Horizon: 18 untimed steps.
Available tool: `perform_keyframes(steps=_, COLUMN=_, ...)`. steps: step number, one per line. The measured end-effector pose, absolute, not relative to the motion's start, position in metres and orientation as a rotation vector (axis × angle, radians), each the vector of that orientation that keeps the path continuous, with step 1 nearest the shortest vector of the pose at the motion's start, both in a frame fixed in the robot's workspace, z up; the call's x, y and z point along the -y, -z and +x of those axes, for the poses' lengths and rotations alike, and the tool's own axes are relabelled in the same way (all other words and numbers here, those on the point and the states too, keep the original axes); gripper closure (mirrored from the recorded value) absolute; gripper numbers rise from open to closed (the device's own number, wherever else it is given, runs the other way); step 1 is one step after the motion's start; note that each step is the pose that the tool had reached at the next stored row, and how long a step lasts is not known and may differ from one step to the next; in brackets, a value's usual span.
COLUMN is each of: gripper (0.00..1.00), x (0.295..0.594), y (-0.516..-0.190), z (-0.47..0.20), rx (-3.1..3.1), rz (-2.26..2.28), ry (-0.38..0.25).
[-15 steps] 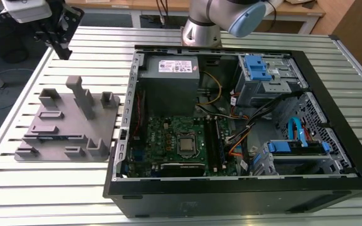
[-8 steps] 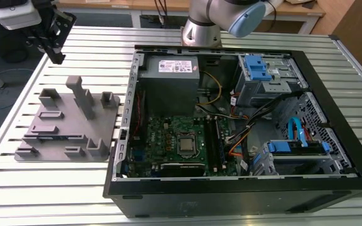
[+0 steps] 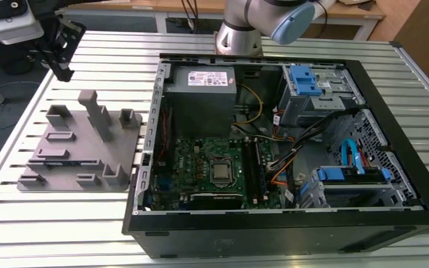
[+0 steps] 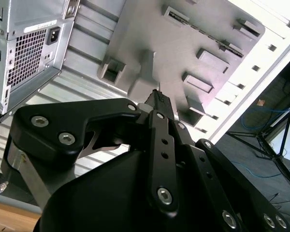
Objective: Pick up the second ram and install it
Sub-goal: 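Reach for the second ram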
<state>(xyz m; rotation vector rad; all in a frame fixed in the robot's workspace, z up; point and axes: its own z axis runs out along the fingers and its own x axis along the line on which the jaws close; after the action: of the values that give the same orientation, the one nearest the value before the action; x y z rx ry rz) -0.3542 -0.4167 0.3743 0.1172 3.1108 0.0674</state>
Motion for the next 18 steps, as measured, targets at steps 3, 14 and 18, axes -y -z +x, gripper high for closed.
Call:
perform_keyframes(steps=3, gripper=0.89, x=0.418, y=-0.371, z=-0.358, rx=-3.111, rz=0.117, ry=-0.068)
perform_keyframes(steps=14, gripper=0.89, x=0.421, y=-0.357, z=-0.367, rx=-3.111, rz=0.117, ry=-0.068)
perform_keyframes(steps=18, gripper=0.89, x=0.422, y=-0.352, z=-0.371, rx=-3.111, rz=0.117, ry=-0.067)
